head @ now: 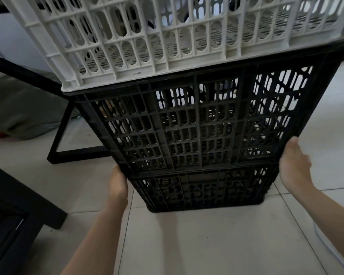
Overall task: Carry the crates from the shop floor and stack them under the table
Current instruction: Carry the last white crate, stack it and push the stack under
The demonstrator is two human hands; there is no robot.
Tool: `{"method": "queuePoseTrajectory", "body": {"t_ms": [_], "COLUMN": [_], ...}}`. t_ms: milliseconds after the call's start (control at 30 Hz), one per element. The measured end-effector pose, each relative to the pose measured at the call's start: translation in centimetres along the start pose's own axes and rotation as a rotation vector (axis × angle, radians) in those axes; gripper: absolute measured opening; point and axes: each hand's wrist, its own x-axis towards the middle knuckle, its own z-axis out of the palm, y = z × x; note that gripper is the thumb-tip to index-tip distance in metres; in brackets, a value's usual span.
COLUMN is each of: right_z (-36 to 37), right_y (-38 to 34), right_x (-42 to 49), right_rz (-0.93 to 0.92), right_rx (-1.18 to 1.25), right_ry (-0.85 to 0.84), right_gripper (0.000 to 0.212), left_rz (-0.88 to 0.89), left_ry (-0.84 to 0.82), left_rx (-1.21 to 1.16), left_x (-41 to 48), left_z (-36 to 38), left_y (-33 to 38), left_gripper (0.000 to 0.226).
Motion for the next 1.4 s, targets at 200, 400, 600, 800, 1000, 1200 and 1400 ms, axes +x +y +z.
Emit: {"method": "queuePoseTrajectory", "body": {"t_ms": [200,400,600,800,1000,1200,1400], "right_z": [-0.7,0.2,-0.3,-1.3,-1.3,-2.0,-3.9], "right_y": [3.3,3.5,3.4,3.6,4.4,3.8,-4.5], "right_x": [2.4,2.0,1.8,1.9,2.1,2.1,2.8], "right_rz": [-0.01,0.115,0.123,0.045,-0.193,-0.102,-0.045], "right_rx": [-0.171,0.156,0.152,0.181,0.241,0.324,0.615], "right_ry": [0.024,-0.109,-0.176,-0.279,-0.116,-0.176,0.113], "right_gripper": [0.071,0.082,0.088,0.077,0.037,0.029,0.061], "left_rz": [-0.017,0.028,0.028,0.349,0.406,0.373,0.621], "left_ry": [0.065,0.13,0.185,0.333,0.384,0.413,0.459], "left_rx": [0.06,0.054,-0.06,-0.011,-0.118,-0.197,-0.459], "left_x": [1.4,1.5,0.9,-1.6,-1.7,-1.9,-4.6], "left_z": [0.0,0.5,1.5,3.7,3.7,2.9,2.9], "left_y": [-0.5,-0.9,-1.3,-1.1,0.7,0.9,10.5], "left_gripper": [0.04,0.041,0.058,0.055,0.035,0.023,0.046]}}
